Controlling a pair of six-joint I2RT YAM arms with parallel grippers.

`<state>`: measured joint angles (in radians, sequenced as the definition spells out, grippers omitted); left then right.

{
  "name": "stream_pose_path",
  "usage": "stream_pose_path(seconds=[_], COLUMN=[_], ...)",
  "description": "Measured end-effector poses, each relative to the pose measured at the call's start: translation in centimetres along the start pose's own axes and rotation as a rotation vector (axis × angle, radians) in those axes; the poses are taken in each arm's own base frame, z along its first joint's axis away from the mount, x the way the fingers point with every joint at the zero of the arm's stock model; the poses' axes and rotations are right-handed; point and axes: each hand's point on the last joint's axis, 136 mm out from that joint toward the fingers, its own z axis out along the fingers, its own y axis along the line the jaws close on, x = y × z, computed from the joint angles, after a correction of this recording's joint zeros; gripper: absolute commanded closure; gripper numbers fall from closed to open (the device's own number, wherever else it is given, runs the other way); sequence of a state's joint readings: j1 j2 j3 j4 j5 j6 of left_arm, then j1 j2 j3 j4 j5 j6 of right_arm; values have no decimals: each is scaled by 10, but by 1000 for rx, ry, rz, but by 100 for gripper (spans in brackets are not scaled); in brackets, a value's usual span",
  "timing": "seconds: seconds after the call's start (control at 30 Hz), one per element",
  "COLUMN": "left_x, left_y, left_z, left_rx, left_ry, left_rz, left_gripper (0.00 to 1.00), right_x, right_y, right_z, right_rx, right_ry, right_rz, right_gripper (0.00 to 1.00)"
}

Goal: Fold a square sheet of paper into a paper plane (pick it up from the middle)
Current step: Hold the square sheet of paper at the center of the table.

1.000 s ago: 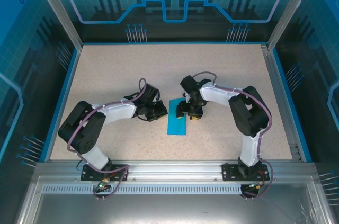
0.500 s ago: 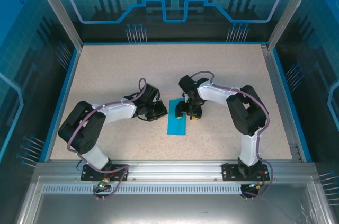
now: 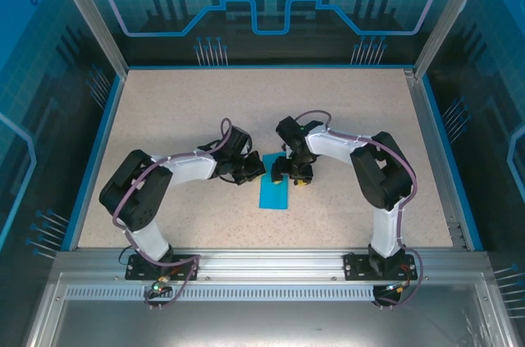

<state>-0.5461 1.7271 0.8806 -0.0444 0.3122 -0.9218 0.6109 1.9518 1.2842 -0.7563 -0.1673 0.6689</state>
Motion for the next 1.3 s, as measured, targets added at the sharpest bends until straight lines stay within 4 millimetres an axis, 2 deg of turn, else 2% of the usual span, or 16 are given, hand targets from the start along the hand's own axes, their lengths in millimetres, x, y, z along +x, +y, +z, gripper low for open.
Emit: stream_pose_path(seconds=[0.4,0.73,0.9,0.93,1.07,1.13,1.2,1.3], left_x=[5,4,4,4,4,4,4,4], left_y=[9,8,7,7,7,7,7,7], left_z=[22,24,25,25,25,25,25,25], left_rx=[-19,-9,1,2,3,3,3,2], left_ry=[42,39,34,34,33,33,33,33], left_rz=[-28,-23,-17,-17,-16,-16,-16,-16], left_gripper=[100,100,100,100,100,100,100,100], right_x=[0,-1,-3,-3,-12,-16,-16,-10], right_y=[0,2,4,4,16,24,33,41], right_z=[0,-3,-15,-22,-62,-75,-78,-71], right_rx=[1,-15,-69,-92,-270,-354,-421,-488], right_ry=[1,-12,-85,-108,-231,-272,-277,-252], right_rz=[0,-5,-24,-24,-35,-47,-68,-81], right_gripper=[31,28,26,29,59,73,86,88])
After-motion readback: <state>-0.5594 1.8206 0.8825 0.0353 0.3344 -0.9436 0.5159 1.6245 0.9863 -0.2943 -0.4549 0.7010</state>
